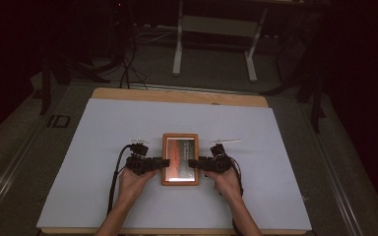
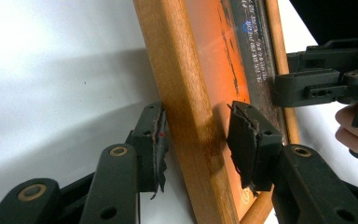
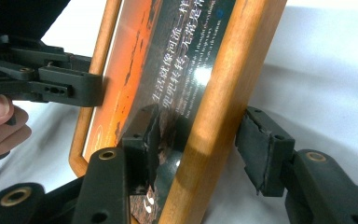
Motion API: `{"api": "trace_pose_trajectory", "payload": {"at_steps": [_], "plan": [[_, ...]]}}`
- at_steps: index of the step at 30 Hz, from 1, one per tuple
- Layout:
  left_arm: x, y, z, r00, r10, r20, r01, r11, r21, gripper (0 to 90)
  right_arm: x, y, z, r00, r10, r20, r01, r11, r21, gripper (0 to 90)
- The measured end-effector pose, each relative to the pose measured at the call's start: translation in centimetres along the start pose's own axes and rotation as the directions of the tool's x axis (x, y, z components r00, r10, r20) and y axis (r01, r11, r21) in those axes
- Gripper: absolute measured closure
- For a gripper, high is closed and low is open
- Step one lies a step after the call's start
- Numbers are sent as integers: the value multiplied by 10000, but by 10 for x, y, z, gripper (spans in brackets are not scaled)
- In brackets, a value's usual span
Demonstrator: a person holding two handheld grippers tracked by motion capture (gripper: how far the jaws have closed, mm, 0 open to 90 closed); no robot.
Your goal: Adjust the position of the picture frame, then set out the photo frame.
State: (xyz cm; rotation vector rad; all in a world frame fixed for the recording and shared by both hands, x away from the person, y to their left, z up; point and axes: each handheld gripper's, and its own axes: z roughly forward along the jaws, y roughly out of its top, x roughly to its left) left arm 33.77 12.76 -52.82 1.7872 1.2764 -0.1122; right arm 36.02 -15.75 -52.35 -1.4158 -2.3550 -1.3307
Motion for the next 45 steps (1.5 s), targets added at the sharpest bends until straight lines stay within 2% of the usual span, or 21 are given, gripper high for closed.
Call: {"api": "trace_pose_trajectory", "payload": {"at_steps": [6, 10, 14, 18, 19, 20, 22, 23, 24, 26, 27, 29, 31, 33, 34, 37, 39, 40, 41, 42, 45], "plan": [[8, 4, 6, 9994, -159, 303, 150, 9994, 318, 562, -2, -1, 0, 9999, 42, 126, -44, 9998, 182, 495], [10, 4, 8, 9994, -40, 354, 30, 9996, 270, 544, -5, -2, 1, 9999, 112, 95, -114, 9998, 173, 495], [5, 3, 8, 9988, 474, -88, -472, 9988, 153, 503, -6, -4, 1, 10000, 93, -2, -93, 9999, 56, 493], [3, 1, 5, 9959, 789, -445, -783, 9968, 147, 461, -7, -5, -2, 9996, -109, 255, 112, 9999, -102, 478], [2, 1, 3, 9945, 911, -514, -907, 9958, 116, 456, -7, -5, -3, 9994, -94, 332, 99, 9999, -130, 473], [-1, 0, 0, 9904, 1213, -657, -1211, 9926, 71, 452, -8, -6, -4, 9992, -135, 379, 142, 9997, -184, 471], [-2, 0, -2, 9888, 1321, -698, -1322, 9912, 28, 451, -9, -6, -5, 9989, -156, 435, 167, 9996, -249, 469], [-6, -1, -5, 9833, 1566, -932, -1577, 9875, -40, 448, -10, -7, -8, 9984, -235, 511, 252, 9991, -330, 464], [-6, -1, -5, 9833, 1566, -932, -1577, 9875, -40, 447, -10, -7, -8, 9984, -235, 511, 252, 9991, -330, 464], [-8, -3, -10, 9767, 1787, -1187, -1828, 9828, -249, 447, -9, -7, -11, 9964, -499, 678, 533, 9974, -479, 443], [-8, -3, -10, 9767, 1787, -1187, -1828, 9828, -249, 447, -9, -7, -11, 9964, -499, 678, 533, 9974, -479, 443], [-8, -3, -13, 9750, 1769, -1346, -1841, 9820, -430, 448, -8, -6, -13, 9936, -696, 889, 750, 9954, -590, 447], [-7, -7, -18, 9772, 1603, -1392, -1720, 9821, -769, 449, -4, -4, -17, 9893, -985, 1081, 1062, 9920, -686, 447], [-7, -9, -20, 9766, 1598, -1441, -1734, 9810, -874, 449, -2, -1, -21, 9857, -1169, 1215, 1267, 9890, -763, 447], [-7, -9, -20, 9766, 1598, -1441, -1734, 9810, -874, 449, -2, -1, -21, 9857, -1169, 1215, 1267, 9890, -763, 447], [-8, -11, -23, 9727, 1785, -1479, -1931, 9770, -904, 448, 2, 5, -26, 9753, -1614, 1510, 1754, 9809, -844, 447], [-9, -11, -26, 9724, 1804, -1479, -1950, 9766, -909, 448, 5, 8, -28, 9698, -1824, 1622, 1979, 9765, -853, 447], [-9, -11, -26, 9724, 1804, -1479, -1950, 9766, -909, 448, 5, 8, -28, 9698, -1824, 1622, 1979, 9765, -853, 447], [-10, -12, -28, 9725, 1818, -1457, -1967, 9758, -953, 448, 9, 12, -29, 9590, -2161, 1834, 2338, 9689, -809, 445], [-11, -12, -29, 9719, 1840, -1469, -1995, 9749, -991, 448, 10, 15, -29, 9536, -2303, 1938, 2494, 9651, -804, 444], [-13, -13, -31, 9708, 1909, -1456, -2077, 9719, -1107, 448, 12, 20, -29, 9441, -2557, 2079, 2767, 9577, -786, 444]]}}
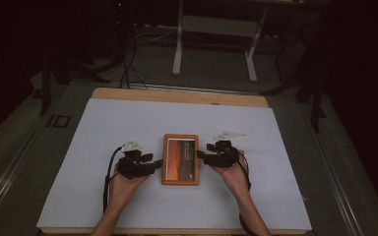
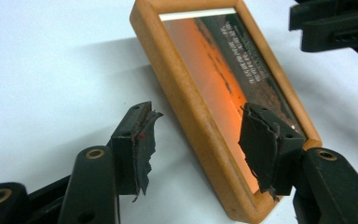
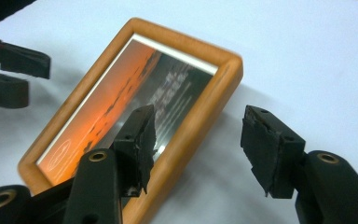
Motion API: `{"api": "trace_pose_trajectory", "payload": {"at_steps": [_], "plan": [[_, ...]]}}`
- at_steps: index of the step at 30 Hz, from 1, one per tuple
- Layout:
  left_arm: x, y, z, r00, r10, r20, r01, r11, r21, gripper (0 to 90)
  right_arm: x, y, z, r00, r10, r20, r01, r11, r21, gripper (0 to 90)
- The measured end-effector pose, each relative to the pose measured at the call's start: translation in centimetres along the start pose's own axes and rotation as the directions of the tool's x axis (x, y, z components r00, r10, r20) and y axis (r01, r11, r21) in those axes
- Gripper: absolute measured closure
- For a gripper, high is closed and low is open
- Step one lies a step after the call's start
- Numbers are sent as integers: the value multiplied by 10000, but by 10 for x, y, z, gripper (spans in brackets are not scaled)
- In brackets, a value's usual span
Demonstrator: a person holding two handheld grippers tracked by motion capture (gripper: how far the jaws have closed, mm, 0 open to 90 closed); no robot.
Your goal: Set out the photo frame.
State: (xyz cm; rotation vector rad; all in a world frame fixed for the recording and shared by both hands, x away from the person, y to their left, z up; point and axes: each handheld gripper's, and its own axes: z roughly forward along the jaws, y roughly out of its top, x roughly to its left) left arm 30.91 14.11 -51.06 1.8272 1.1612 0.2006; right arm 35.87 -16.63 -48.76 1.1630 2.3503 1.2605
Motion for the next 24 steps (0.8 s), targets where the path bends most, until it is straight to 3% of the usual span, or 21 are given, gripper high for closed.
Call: {"api": "trace_pose_trajectory", "payload": {"at_steps": [2, 6, 8, 9, 12, 18, 24], "plan": [[-2, 0, -2, 10000, 43, -7, -43, 10000, -60, 448, 0, 7, 3, 9995, -291, 139, 291, 9996, 19, 475], [-3, 0, -2, 10000, 86, -24, -86, 9999, -65, 448, 1, 14, 6, 9974, -718, 32, 718, 9974, -47, 649], [-3, 0, -2, 10000, 86, -24, -86, 9999, -65, 448, 2, 15, 7, 9968, -800, 68, 800, 9968, -79, 649], [-4, 1, -3, 10000, 57, 0, -57, 9999, -152, 448, 2, 19, 9, 9957, -905, 171, 909, 9956, -210, 813], [-5, 1, -4, 10000, 6, -31, -7, 9998, -189, 448, 4, 24, 13, 9928, -1149, 352, 1159, 9929, -269, 900], [-5, 2, -5, 9999, -96, 32, 96, 9998, -188, 448, 9, 31, 27, 9858, -1608, 475, 1615, 9868, -105, 900], [-7, 2, -6, 10000, 63, 30, -62, 9997, -218, 448, 7, 32, 43, 9860, -1545, 625, 1546, 9880, 33, 900]]}}
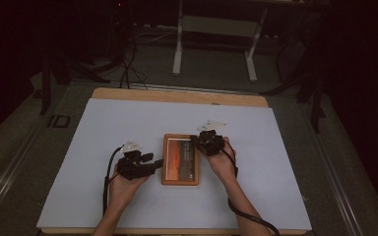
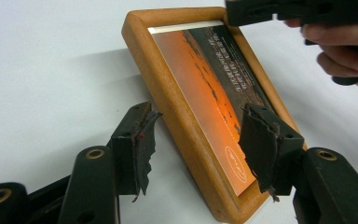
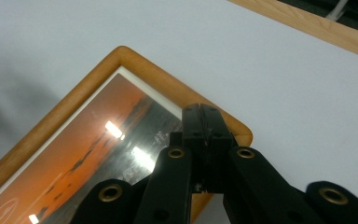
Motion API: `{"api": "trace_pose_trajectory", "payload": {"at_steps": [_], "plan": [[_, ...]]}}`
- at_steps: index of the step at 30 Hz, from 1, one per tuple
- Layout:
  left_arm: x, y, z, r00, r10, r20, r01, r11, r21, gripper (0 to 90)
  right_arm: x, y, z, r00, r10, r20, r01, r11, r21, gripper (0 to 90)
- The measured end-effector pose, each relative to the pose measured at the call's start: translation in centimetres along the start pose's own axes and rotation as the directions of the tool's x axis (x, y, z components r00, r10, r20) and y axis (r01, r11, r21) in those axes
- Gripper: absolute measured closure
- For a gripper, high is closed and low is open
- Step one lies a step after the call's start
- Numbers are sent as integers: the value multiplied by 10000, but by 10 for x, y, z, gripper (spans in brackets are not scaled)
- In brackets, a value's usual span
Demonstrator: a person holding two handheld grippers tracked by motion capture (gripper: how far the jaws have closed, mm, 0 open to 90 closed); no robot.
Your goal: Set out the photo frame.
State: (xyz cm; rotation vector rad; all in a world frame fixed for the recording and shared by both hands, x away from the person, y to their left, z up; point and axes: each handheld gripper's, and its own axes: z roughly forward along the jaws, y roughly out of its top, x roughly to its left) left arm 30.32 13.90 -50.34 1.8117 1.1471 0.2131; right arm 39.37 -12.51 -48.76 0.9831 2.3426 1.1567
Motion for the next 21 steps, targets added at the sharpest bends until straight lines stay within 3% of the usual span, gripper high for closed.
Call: {"api": "trace_pose_trajectory", "payload": {"at_steps": [7, 14, 21], "plan": [[-3, 1, 0, 9998, 207, 73, -207, 9998, 68, 450, -1, -2, 7, 9998, -43, 209, 40, 9999, 121, 900], [-4, 2, -1, 9998, 121, 157, -121, 9999, 26, 450, -3, -2, 7, 9996, -94, 255, 90, 9998, 152, 900], [-4, 4, -5, 9997, 52, 243, -49, 9999, -91, 450, -18, -10, 8, 9987, 471, 170, -477, 9982, 376, 900]]}}
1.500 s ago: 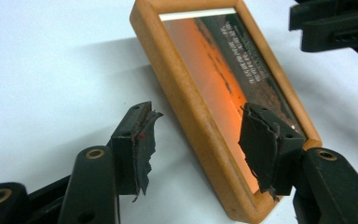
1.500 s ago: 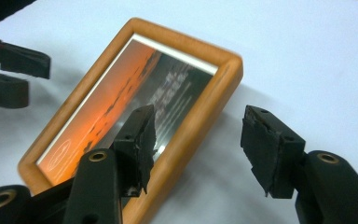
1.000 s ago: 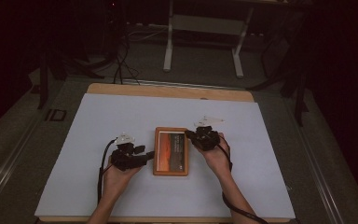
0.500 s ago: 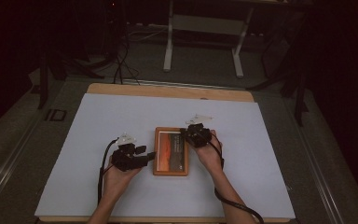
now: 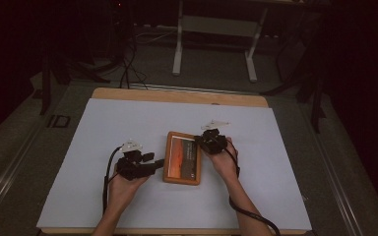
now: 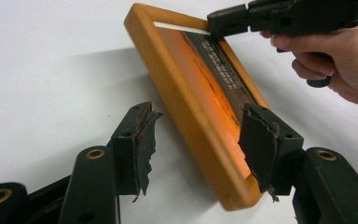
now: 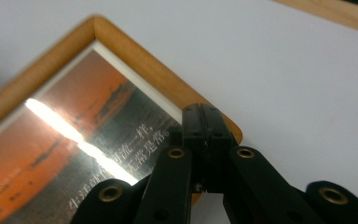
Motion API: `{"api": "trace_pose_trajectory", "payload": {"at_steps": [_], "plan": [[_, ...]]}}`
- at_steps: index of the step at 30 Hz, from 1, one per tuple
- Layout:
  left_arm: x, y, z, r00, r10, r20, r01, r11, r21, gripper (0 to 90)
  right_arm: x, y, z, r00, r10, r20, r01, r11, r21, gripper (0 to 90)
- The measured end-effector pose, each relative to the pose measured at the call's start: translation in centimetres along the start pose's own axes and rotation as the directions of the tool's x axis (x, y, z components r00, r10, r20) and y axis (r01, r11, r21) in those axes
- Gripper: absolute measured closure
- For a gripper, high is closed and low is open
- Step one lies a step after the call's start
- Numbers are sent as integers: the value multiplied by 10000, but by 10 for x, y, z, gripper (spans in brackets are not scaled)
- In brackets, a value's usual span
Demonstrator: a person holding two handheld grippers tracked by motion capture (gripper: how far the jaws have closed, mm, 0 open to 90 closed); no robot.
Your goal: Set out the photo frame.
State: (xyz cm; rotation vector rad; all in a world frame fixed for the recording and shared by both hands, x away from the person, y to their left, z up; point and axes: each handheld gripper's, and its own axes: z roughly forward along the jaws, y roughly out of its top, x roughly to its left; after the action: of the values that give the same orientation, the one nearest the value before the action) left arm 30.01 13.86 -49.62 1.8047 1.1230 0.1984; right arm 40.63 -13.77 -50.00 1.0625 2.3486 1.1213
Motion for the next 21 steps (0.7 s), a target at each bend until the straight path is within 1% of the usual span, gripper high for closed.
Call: {"api": "trace_pose_trajectory", "payload": {"at_steps": [2, 3, 4, 5, 6, 7, 8, 9, 11, 12, 13, 14, 15, 17, 18, 20, 21], "plan": [[-1, 0, 0, 10000, -19, 68, 20, 10000, -39, 449, -1, -1, 0, 10000, -11, 62, 10, 10000, 97, 900], [-2, 1, 0, 10000, -32, 93, 33, 10000, -40, 448, -3, -2, 1, 9999, 11, 116, -14, 9997, 241, 900], [-2, 1, 0, 10000, -32, 93, 33, 10000, -40, 446, -3, -2, 1, 9999, 11, 116, -14, 9997, 241, 900], [-2, 1, 0, 10000, -32, 93, 33, 10000, -40, 446, -4, -2, 1, 9999, 113, 124, -116, 9995, 290, 900], [-3, 1, 0, 9998, -69, 182, 70, 10000, -61, 446, -4, -2, 1, 9999, 113, 124, -116, 9995, 290, 900], [-5, 1, 0, 9997, -66, 252, 67, 10000, -62, 441, -9, -6, 4, 9992, 313, 240, -324, 9984, 461, 900], [-5, 1, 0, 9997, -66, 252, 67, 10000, -62, 437, -9, -6, 4, 9992, 313, 240, -324, 9984, 461, 900], [-6, 1, 1, 9996, -50, 288, 52, 10000, -51, 435, -11, -10, 6, 9987, 380, 346, -399, 9976, 570, 900], [-7, 1, 1, 9996, -55, 277, 57, 10000, -58, 431, -11, -12, 8, 9985, 388, 381, -410, 9974, 592, 900], [-8, 0, 2, 9996, -41, 286, 43, 10000, -60, 429, -11, -14, 8, 9985, 397, 375, -415, 9979, 495, 900], [-8, 0, 3, 9995, -46, 297, 47, 10000, -47, 427, -12, -15, 7, 9983, 507, 302, -520, 9977, 441, 900], [-9, 0, 3, 9995, -53, 321, 54, 10000, -36, 420, -11, -15, 7, 9982, 510, 325, -526, 9973, 505, 900], [-10, 0, 4, 9994, -55, 344, 56, 10000, -28, 416, -11, -15, 7, 9986, 362, 379, -381, 9981, 482, 900], [-11, -1, 5, 9991, -28, 426, 30, 10000, -63, 401, -9, -14, 7, 9987, 238, 453, -263, 9981, 565, 900], [-14, -1, 5, 9985, -38, 539, 44, 9999, -111, 396, -9, -14, 7, 9987, 230, 456, -256, 9980, 574, 900], [-15, -1, 5, 9981, -37, 613, 45, 9999, -120, 388, -9, -14, 7, 9987, 239, 444, -264, 9981, 557, 900], [-18, -2, 7, 9975, 9, 712, 0, 9999, -115, 377, -10, -15, 7, 9987, 278, 420, -299, 9983, 507, 900]]}}
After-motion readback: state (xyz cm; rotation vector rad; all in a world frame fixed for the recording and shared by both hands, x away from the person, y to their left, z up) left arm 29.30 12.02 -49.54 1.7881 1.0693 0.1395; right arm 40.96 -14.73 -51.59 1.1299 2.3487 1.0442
